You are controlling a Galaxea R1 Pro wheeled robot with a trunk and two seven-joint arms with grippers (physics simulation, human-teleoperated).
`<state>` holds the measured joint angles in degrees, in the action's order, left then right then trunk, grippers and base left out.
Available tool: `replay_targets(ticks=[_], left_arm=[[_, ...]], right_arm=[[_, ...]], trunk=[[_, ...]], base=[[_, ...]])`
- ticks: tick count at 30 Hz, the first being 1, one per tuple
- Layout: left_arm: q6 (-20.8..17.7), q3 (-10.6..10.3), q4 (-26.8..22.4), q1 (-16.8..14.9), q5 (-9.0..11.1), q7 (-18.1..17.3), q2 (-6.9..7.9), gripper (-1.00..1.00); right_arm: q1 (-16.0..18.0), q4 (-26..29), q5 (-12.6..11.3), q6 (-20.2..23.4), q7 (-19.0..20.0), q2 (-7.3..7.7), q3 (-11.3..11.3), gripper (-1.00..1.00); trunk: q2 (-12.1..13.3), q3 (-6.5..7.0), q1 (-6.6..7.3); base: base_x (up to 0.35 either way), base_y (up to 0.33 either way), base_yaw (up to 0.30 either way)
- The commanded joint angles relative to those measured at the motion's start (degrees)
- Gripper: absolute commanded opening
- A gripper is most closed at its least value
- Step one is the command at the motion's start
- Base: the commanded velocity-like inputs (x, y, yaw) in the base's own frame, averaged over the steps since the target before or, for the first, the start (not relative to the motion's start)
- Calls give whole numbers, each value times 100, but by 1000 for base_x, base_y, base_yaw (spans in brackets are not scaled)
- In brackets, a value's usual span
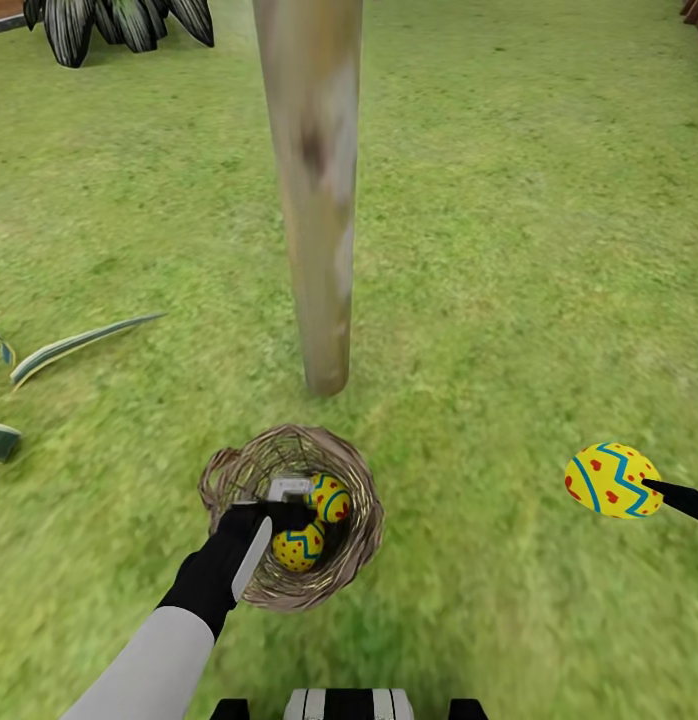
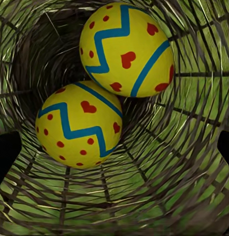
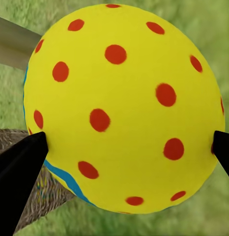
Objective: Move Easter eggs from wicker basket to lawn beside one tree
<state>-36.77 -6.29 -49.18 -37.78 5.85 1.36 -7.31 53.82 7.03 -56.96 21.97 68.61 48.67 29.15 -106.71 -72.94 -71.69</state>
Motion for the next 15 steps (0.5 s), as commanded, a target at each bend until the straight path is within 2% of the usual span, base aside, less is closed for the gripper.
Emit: replay_targets(ticks=[1,6,10,15], left_arm=[[-79,-3,-16,-1,50,15,1,100],[-162,6,-39,-7,29,35,5,100],[-416,22,-48,-34,22,40,25,100],[-451,23,-37,-45,27,41,28,100]], right_arm=[[6,0,-61,54,14,3,41,-100],[7,0,-61,53,18,0,45,-100],[8,0,-61,53,19,-5,46,-100],[6,0,-61,61,21,-7,45,-100]], trunk=[[-43,-22,-22],[-244,-112,-132],[-404,-183,-220],[-605,-273,-330]], base=[[0,0,0],[0,0,0],[0,0,0],[0,0,0]])
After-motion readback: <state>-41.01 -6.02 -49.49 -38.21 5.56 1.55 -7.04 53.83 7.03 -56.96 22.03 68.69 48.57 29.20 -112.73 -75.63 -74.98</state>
